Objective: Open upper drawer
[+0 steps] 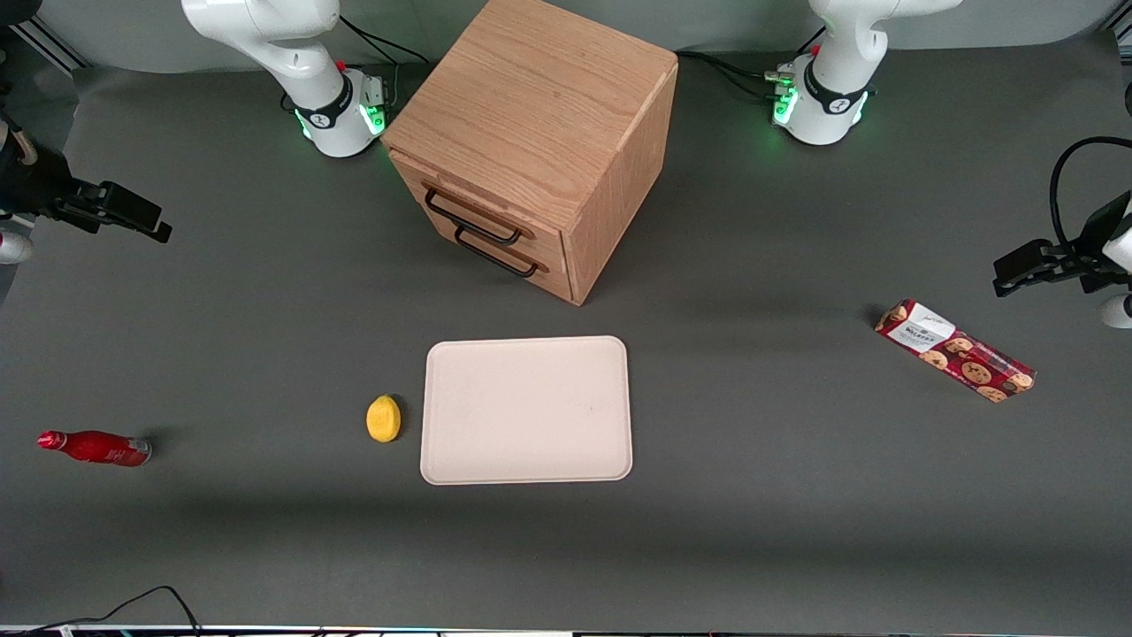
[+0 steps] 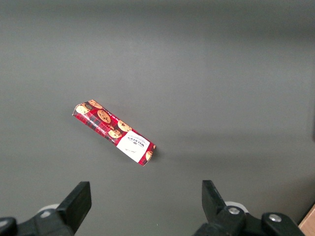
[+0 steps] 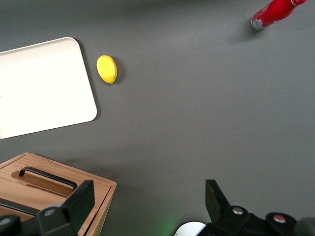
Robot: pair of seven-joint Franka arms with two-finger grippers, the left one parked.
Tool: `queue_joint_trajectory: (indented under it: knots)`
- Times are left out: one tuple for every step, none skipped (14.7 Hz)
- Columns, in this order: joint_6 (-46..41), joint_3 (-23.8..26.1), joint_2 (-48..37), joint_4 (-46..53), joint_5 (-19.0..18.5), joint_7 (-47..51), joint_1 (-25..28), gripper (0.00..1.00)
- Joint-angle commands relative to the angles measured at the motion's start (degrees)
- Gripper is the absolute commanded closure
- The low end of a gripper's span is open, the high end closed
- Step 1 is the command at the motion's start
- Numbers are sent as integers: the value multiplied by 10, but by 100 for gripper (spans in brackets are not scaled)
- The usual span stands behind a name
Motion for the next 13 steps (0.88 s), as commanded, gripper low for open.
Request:
queue_joint_trajectory:
  knots:
    - [-3,-2,6,13,-1,-34,-7,0]
    - [-5,0,6,18,-1,-38,-3,0]
    - [-6,1,7,19,0,-40,-5,0]
    - [-5,1,7,19,0,-44,-6,0]
    - [-6,1,7,22,0,-43,-4,0]
    - [-6,1,7,21,0,-40,-3,0]
    - [-6,2,7,19,0,-41,-3,0]
    - [-8,2,7,18,1,-38,-1,0]
    - [-8,5,7,19,1,-37,3,0]
    - [-8,12,5,19,2,-35,4,0]
    - [-8,36,5,19,2,-35,4,0]
    - [-8,57,5,19,2,-34,3,0]
    - [-8,75,3,19,2,-32,4,0]
